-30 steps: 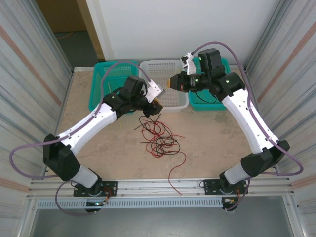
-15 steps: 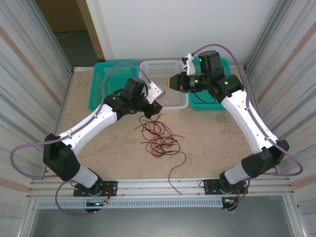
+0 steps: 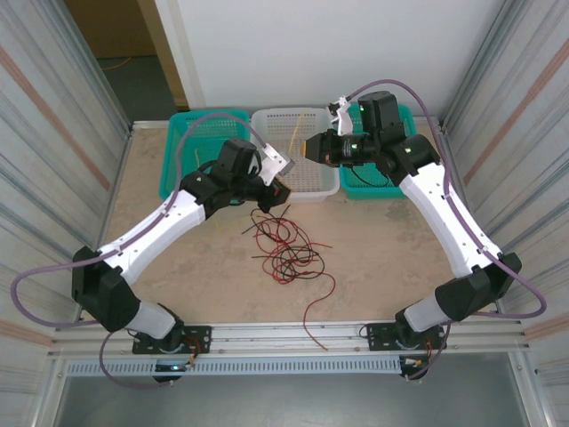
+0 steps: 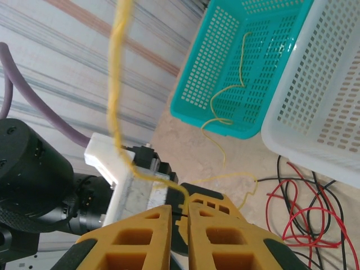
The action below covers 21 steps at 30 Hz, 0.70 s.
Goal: Untangle the cables
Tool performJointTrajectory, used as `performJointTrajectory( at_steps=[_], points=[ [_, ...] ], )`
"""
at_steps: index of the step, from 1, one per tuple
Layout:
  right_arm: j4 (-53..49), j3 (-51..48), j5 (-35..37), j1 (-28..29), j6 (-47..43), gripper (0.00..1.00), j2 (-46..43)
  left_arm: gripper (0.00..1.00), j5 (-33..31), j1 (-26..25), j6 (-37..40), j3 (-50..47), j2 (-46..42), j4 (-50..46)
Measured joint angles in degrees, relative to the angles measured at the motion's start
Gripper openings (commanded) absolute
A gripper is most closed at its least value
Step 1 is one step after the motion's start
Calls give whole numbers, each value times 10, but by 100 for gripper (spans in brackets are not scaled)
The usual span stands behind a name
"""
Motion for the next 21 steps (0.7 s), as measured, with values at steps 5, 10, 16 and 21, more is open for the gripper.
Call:
performJointTrajectory(
  at_steps=[5,10,16,21],
  points=[
    [0,-1,2,0,7,24,-2,0,30,17,-19,-16,-16,20],
    [1,-9,9,-2,14,53,-10,0,44,29,-32,-18,-25,27],
    [0,-22,24,-20,15,72,-29,0,40,36,-47,-18,-28,26],
    [0,-38,32,-35,15,75,-44,0,14,63,-67,-17,-43,25]
  ],
)
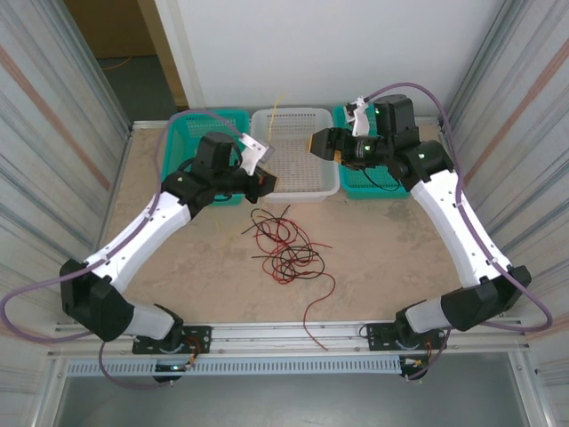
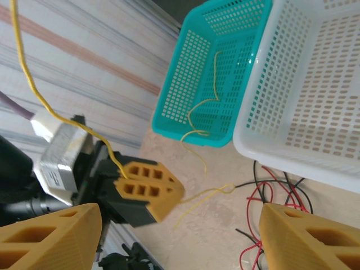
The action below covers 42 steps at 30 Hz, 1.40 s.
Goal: Untangle the cables
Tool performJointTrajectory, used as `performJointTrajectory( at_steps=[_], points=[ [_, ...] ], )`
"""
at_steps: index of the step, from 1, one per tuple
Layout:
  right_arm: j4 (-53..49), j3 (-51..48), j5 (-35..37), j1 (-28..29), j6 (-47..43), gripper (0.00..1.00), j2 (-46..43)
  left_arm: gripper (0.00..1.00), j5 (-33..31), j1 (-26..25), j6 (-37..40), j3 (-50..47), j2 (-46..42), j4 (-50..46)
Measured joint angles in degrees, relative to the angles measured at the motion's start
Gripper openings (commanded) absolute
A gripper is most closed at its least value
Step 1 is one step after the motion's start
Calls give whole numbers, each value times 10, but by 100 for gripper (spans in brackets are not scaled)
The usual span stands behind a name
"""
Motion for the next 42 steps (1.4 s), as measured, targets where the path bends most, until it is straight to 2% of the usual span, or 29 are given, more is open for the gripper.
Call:
performJointTrajectory(
  at_steps=[11,19,25,32,42],
  points=[
    [0,-37,10,-19,0,77,-35,0,-35,117,-71,8,-26,-10],
    [1,-65,19,-28,0,77,-54,0,-26,203,-131,9,-35,-19],
    [4,-92,28,-29,0,77,-63,0,-15,236,-163,10,-40,-19],
    [7,-110,32,-31,0,77,-67,0,-23,247,-169,10,-40,-31],
    [19,-140,34,-33,0,78,-67,0,-25,301,-182,10,-40,-43]
  ],
)
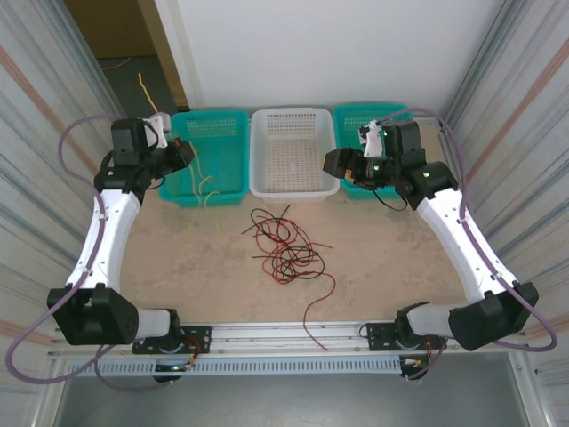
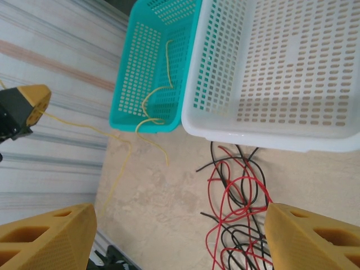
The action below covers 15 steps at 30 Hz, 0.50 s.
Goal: Untangle the cables
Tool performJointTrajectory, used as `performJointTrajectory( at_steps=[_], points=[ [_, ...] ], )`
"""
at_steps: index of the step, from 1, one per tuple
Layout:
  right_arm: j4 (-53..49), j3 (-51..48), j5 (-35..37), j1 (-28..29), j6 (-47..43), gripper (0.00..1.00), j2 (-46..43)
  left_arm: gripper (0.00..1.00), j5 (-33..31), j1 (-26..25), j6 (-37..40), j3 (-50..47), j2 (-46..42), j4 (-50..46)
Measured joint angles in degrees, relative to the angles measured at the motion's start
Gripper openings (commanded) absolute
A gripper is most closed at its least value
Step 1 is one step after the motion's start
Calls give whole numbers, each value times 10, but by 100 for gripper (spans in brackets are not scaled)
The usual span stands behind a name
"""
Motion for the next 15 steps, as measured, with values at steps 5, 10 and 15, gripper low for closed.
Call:
performJointTrajectory(
  at_steps=[5,10,15],
  points=[
    [7,-9,6,0,0,78,0,0,5,0,-2,0,0,-3],
    [6,4,9,0,0,78,20,0,-2,0,0,5,2,-10],
    [2,46,11,0,0,78,55,0,-19,0,5,16,16,-13]
  ],
)
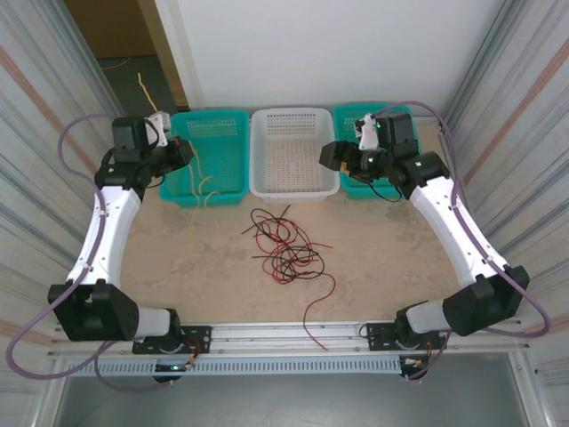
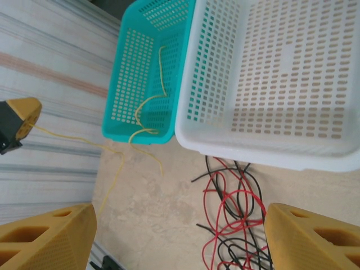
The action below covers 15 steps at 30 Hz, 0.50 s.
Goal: Untangle the cables
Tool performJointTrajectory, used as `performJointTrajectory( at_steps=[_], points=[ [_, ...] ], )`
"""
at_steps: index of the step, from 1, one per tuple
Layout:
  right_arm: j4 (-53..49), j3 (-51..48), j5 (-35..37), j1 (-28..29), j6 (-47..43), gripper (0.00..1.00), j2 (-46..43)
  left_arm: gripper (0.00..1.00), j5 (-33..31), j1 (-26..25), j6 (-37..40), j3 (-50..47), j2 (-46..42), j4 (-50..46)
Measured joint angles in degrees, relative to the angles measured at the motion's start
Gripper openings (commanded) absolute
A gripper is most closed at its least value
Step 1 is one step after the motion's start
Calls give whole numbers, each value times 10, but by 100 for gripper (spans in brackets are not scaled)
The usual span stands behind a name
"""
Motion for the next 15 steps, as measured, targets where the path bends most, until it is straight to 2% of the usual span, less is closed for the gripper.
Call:
performJointTrajectory(
  at_steps=[15],
  points=[
    [-9,23,0,0,-2,77,23,0,-73,2,51,21,4,-53]
  ],
)
